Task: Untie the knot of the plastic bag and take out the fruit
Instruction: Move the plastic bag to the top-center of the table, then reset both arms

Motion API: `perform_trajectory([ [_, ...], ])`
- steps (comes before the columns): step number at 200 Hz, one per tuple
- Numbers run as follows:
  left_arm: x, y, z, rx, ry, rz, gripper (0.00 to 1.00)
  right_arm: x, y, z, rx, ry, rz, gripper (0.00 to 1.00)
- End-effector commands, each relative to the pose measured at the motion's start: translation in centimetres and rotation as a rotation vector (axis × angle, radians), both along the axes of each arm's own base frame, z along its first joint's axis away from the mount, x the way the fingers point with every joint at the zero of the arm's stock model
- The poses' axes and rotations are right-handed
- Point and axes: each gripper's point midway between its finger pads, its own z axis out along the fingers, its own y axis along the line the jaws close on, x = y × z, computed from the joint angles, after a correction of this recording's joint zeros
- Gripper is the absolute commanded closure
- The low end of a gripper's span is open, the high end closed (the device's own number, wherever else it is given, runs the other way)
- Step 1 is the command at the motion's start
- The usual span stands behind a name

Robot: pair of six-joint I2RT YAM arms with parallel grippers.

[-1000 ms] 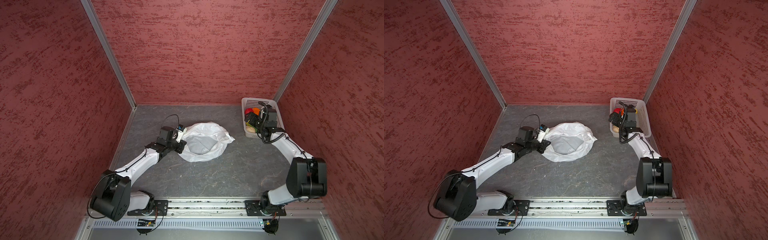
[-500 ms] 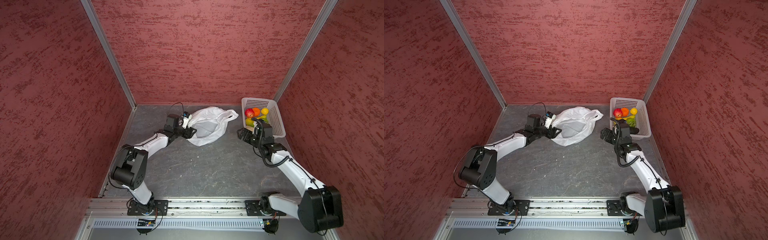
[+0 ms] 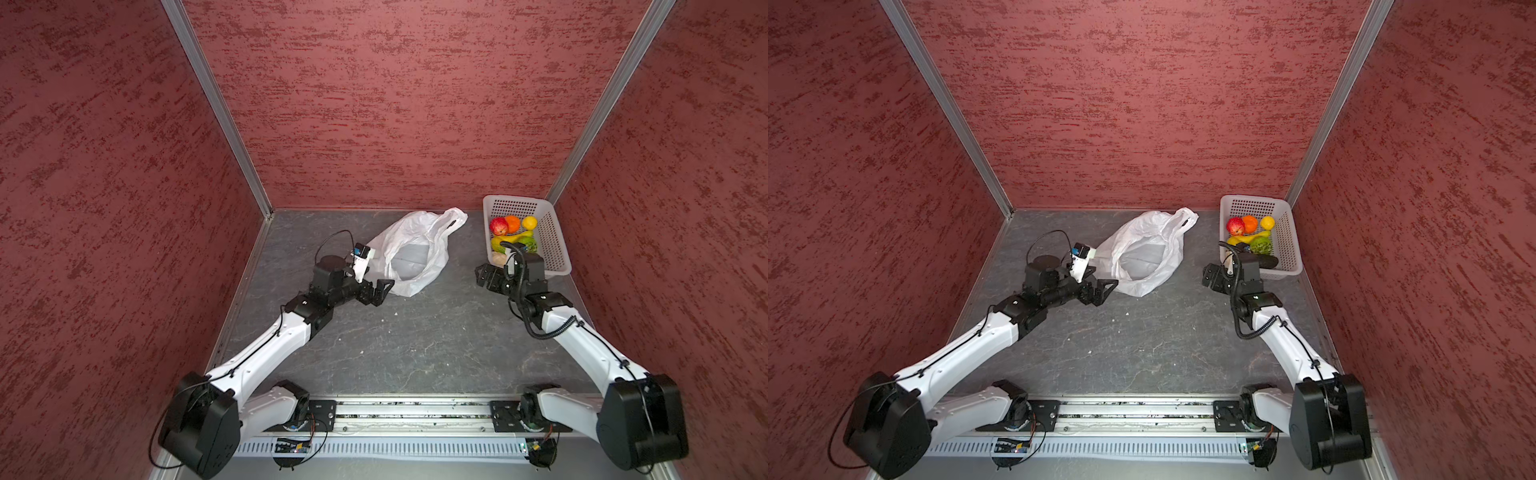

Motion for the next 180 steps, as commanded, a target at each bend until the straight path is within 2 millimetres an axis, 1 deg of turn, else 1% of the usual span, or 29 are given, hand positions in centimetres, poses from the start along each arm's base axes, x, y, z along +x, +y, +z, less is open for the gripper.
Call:
perform_trajectory([
  [1, -0.4, 3.7, -1.7, 0.043, 0.032, 0.144, 0.01, 1.9, -1.4, 1.2, -0.14, -0.101, 0.013, 0.01],
  [21, -0.2, 7.1, -2.0, 0.07, 0.014, 0.255, 0.0, 3.0, -3.9, 1.0, -0.182, -0.135, -0.052, 0.01],
  [33, 0.3, 9.0, -2.1, 0.082, -0.01, 0.319, 0.0, 3.4, -5.2, 0.7, -0.202, -0.154, -0.088, 0.01],
  [38, 0.6, 9.6, -2.2, 0.086, -0.021, 0.34, 0.0, 3.7, -5.6, 0.9, -0.212, -0.172, -0.099, 0.01],
  [39, 0.6, 9.8, -2.2, 0.087, -0.025, 0.348, 0.0, 3.6, -5.8, 0.6, -0.217, -0.167, -0.102, 0.01],
  [46, 1.1, 10.9, -2.2, 0.084, -0.042, 0.389, 0.0, 3.8, -6.4, 0.3, -0.238, -0.18, -0.121, 0.01],
  [59, 2.0, 12.5, -2.3, 0.071, -0.061, 0.445, 0.0, 3.9, -7.1, -0.1, -0.272, -0.216, -0.131, 0.01],
  [69, 2.7, 13.7, -2.5, 0.073, -0.077, 0.484, 0.0, 4.1, -7.8, -0.1, -0.303, -0.263, -0.15, 0.01],
  [81, 3.6, 14.9, -3.0, 0.086, -0.089, 0.52, 0.0, 4.2, -8.6, -0.4, -0.319, -0.303, -0.176, 0.01],
  [102, 5.0, 17.1, -3.7, 0.096, -0.114, 0.569, 0.0, 4.6, -9.5, -1.1, -0.346, -0.335, -0.191, 0.02],
  [118, 6.0, 18.1, -3.9, 0.096, -0.16, 0.575, 0.0, 4.6, -9.7, -1.0, -0.364, -0.399, -0.19, 0.01],
  [135, 6.9, 18.7, -4.8, 0.113, -0.187, 0.572, 0.0, 4.9, -10.0, -0.6, -0.352, -0.438, -0.198, 0.01],
  [139, 7.2, 19.0, -4.5, 0.106, -0.214, 0.579, 0.0, 5.0, -10.0, -0.3, -0.338, -0.449, -0.198, 0.01],
  [141, 7.3, 19.1, -4.5, 0.105, -0.22, 0.582, 0.0, 5.2, -10.0, -1.0, -0.335, -0.434, -0.194, 0.02],
  [149, 7.6, 19.6, -4.7, 0.095, -0.233, 0.594, 0.0, 5.3, -9.8, -1.1, -0.32, -0.453, -0.183, 0.02],
  [166, 8.2, 19.9, -5.4, 0.065, -0.226, 0.6, 0.0, 5.5, -9.7, -1.9, -0.317, -0.437, -0.171, 0.02],
  [180, 8.5, 19.5, -5.7, 0.039, -0.247, 0.584, 0.0, 5.1, -9.7, -1.6, -0.314, -0.46, -0.175, 0.02],
])
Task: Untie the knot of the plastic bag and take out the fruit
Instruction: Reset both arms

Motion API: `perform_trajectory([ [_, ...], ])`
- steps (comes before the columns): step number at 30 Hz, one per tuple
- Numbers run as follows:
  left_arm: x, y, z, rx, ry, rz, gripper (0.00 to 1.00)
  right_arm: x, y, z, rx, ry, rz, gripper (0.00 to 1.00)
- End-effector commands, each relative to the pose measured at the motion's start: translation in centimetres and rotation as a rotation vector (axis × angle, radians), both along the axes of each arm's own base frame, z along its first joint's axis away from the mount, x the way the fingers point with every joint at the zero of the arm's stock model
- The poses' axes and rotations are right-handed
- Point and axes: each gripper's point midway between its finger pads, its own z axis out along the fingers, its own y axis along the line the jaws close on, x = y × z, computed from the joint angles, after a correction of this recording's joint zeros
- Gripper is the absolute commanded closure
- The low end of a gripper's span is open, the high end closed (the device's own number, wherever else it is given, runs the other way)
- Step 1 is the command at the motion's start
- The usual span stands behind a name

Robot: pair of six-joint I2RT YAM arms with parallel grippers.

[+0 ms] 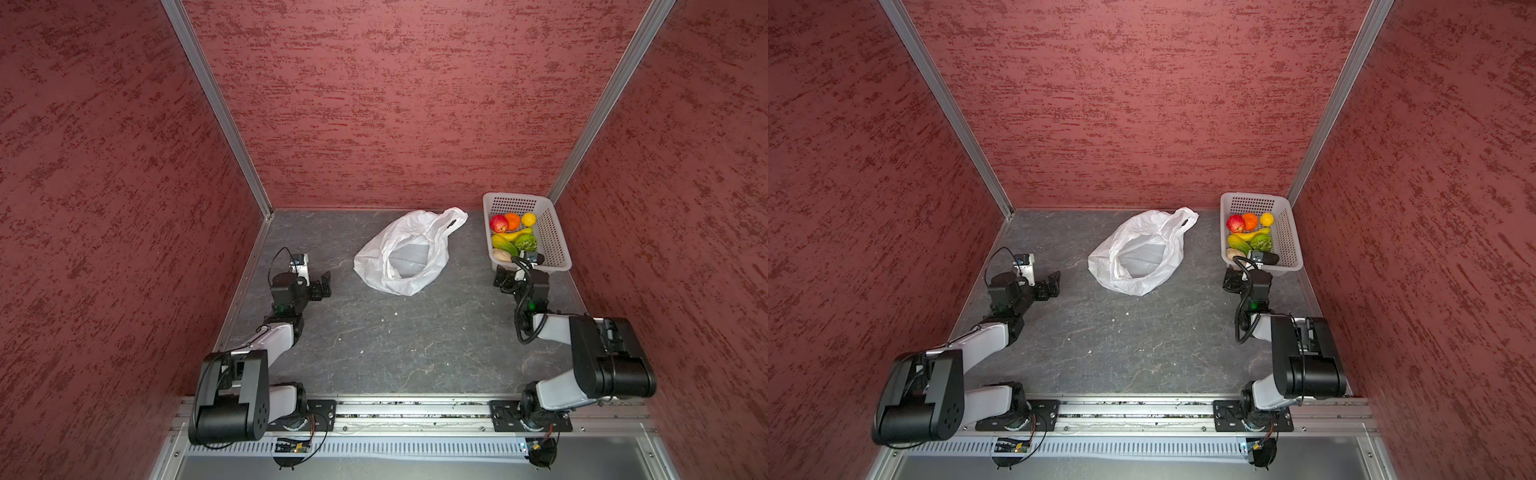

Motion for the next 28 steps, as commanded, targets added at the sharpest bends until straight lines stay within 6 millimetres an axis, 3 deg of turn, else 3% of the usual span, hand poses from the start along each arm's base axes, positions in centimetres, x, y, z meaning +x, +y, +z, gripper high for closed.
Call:
perform_trajectory([
  [1, 1.3, -0.5, 2.5, -0.012, -0.157, -0.04, 0.0, 0.6, 0.2, 3.1, -0.01, -0.142, 0.023, 0.02],
  [8, 1.8, -0.7, 1.0, -0.007, -0.179, -0.038, 0.0, -1.5, 0.0, 3.0, -0.012, -0.24, 0.011, 0.02],
  [28, 2.3, -1.0, 0.0, 0.013, -0.153, -0.036, 0.0, -1.9, -0.7, 3.0, -0.011, -0.245, -0.037, 0.01],
])
